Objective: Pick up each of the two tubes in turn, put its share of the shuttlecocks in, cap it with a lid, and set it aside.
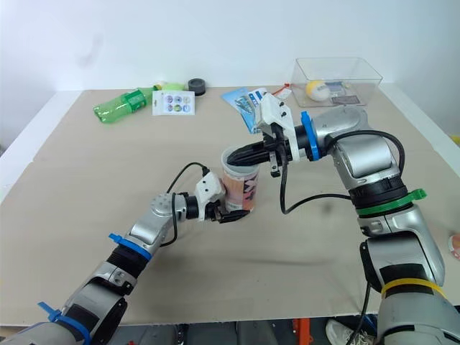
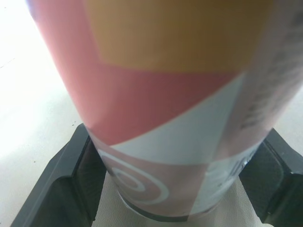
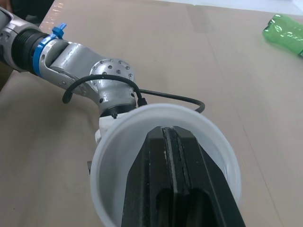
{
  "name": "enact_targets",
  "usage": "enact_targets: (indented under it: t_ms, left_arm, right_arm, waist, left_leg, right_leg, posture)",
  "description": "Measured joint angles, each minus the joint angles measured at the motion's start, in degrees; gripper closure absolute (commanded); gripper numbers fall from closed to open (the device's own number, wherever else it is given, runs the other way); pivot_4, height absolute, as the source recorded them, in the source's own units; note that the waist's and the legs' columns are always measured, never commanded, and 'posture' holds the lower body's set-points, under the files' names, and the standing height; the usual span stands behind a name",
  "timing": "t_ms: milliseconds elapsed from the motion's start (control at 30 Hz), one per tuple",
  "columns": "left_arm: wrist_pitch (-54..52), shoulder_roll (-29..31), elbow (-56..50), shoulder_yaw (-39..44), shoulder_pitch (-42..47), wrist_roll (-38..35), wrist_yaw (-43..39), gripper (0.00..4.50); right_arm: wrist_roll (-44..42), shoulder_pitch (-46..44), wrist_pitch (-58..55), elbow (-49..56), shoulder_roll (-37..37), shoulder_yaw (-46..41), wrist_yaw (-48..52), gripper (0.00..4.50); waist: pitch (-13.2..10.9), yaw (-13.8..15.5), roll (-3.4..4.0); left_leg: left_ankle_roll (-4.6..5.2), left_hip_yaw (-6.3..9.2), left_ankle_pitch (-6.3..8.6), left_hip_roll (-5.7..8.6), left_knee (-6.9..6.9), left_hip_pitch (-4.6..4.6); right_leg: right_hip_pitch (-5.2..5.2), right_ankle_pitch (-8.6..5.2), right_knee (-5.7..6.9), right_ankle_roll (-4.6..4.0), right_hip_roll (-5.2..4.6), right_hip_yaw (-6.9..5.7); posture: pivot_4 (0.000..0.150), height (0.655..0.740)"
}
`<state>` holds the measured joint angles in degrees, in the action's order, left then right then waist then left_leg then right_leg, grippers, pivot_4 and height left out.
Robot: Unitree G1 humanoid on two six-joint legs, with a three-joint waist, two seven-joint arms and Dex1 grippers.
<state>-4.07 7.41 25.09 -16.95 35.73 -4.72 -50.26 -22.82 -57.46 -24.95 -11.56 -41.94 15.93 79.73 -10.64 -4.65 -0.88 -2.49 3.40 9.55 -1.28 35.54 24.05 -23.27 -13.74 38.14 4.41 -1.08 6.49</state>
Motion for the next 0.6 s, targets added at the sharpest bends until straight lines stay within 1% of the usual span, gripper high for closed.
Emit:
enact_targets:
  t_ms: [233, 600]
  left_arm:
    - [-0.32, 0.11, -0.08, 0.00, -0.06, 0.00, 0.08, 0.88]
    - [-0.81, 0.37, 0.08, 0.00, -0.12, 0.01, 0.01, 0.88]
  right_arm:
    - [1.62, 0.59, 0.28, 0.06, 0.00, -0.71, 0.43, 4.46]
    - [3.52, 1.41, 0.17, 0.72, 1.39, -1.11, 0.38, 4.46]
  waist:
    - [0.06, -0.02, -0.03]
    - [0.42, -0.06, -0.33]
  left_leg:
    - [0.00, -0.01, 0.00, -0.05, 0.00, -0.10]
    - [-0.02, -0.02, 0.01, -0.17, -0.05, -0.23]
  right_leg:
    - [0.06, 0.01, 0.00, -0.03, 0.05, 0.00]
    - [0.12, -0.03, 0.00, -0.15, 0.15, 0.00]
  posture:
    - [0.150, 0.7400]
    - [0.150, 0.7400]
